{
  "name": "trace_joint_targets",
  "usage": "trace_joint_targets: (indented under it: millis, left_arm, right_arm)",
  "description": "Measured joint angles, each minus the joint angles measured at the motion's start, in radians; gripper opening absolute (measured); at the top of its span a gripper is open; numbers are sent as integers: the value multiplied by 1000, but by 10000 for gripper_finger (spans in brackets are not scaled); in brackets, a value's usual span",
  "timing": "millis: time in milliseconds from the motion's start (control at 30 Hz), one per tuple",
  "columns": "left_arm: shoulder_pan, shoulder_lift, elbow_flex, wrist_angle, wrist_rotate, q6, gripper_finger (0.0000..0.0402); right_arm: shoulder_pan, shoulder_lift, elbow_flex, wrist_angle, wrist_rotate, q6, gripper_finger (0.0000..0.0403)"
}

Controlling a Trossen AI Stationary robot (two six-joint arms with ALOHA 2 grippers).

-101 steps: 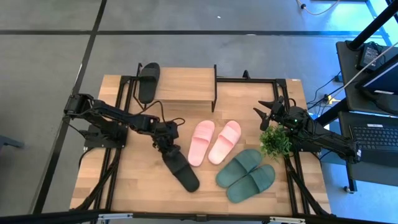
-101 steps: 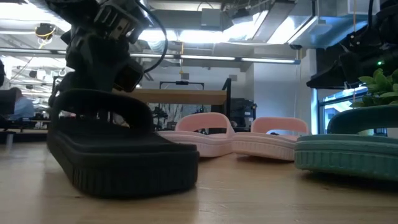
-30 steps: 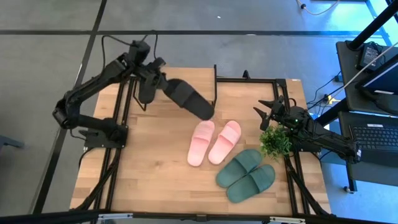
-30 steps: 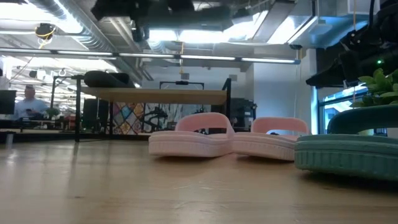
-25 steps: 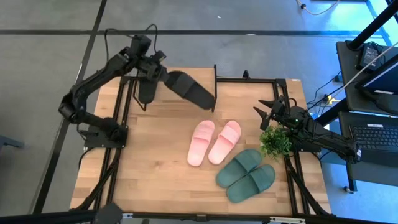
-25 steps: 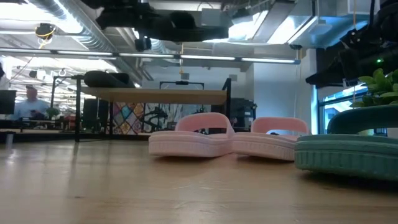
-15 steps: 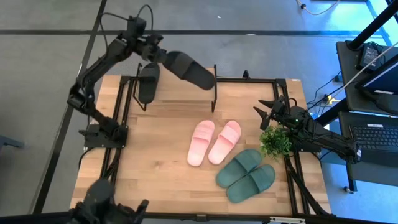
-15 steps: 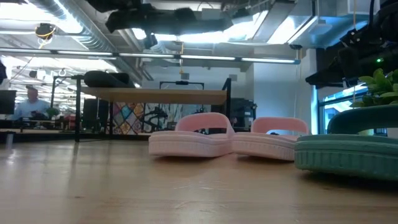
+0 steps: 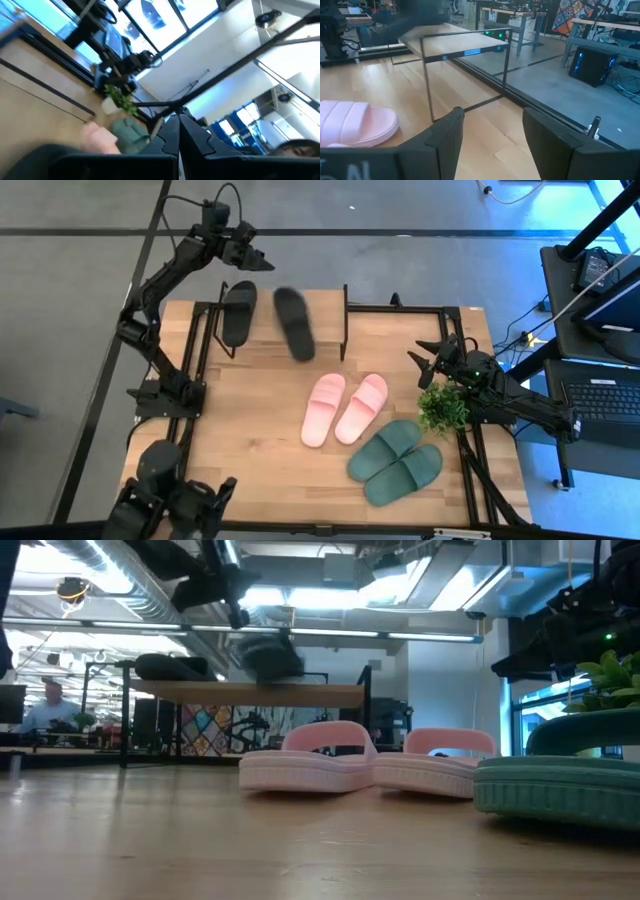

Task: Pick and place slides into the shelf
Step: Put the black slide on the shelf

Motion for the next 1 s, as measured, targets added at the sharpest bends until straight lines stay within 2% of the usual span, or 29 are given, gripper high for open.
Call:
trace_joint_targets:
  millis: [267, 1000]
  left_arm:
    - [9, 59, 0, 51, -8, -19, 1]
    - [-23, 57, 0, 52, -10, -20, 0]
  right_arm:
    - [0, 0, 0, -1, 0, 30, 206]
    - [0, 0, 0, -4, 0, 26, 206]
